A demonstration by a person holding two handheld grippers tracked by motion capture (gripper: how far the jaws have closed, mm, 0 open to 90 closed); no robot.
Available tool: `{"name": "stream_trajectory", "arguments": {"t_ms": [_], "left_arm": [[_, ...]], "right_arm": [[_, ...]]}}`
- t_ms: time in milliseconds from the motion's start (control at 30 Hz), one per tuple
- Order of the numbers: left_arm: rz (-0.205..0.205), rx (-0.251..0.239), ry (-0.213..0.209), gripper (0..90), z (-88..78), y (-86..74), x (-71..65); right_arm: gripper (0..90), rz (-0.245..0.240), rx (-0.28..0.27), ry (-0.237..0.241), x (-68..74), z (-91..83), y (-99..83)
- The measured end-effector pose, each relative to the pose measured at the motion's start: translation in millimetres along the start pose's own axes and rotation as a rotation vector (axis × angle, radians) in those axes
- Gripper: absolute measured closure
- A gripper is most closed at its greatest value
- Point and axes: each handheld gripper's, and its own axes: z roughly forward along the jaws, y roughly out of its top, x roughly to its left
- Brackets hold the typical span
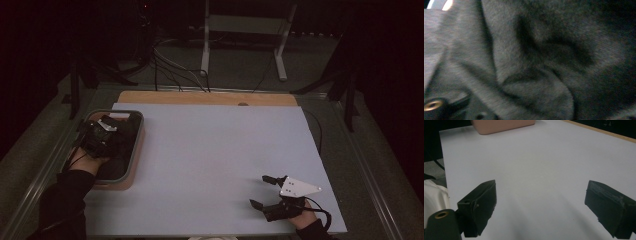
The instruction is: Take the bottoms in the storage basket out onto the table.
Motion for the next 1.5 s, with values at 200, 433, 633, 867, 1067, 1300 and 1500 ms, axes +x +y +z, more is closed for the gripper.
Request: {"name": "stream_trajectory", "arguments": {"t_ms": [200, 433, 633, 867, 1067, 1300, 1500], "left_arm": [[-0.036, -0.053, 0.013, 56.5, -10.2, -2.1, 1.5], [-0.031, -0.120, 0.036, 60.0, -30.3, -5.3, 4.3], [-0.033, -0.160, 0.027, 62.4, -44.3, -9.3, 7.3], [-0.078, -0.228, 0.009, 63.4, -60.1, -15.8, 13.0], [-0.104, -0.293, -0.010, 63.4, -74.9, -20.6, 19.4], [-0.137, -0.352, -0.087, 63.4, -88.7, -25.8, 32.5], [-0.150, -0.431, -0.163, 63.4, -100.1, -30.3, 41.4]], "right_arm": [[10.3, 0.008, -0.008, -0.008, -1.0, -1.2, 0.3], [10.3, 0.014, -0.013, -0.011, -1.8, -1.9, 0.2], [10.3, 0.014, -0.017, -0.017, -2.7, -2.9, 0.1], [10.3, 0.020, -0.026, -0.022, -3.6, -4.1, 0.2], [10.3, 0.017, -0.028, -0.023, -3.5, -4.1, 0.3], [10.3, 0.025, -0.038, -0.022, -4.2, -4.7, 0.4], [10.3, 0.025, -0.039, -0.023, -4.1, -4.3, 0.5]]}}
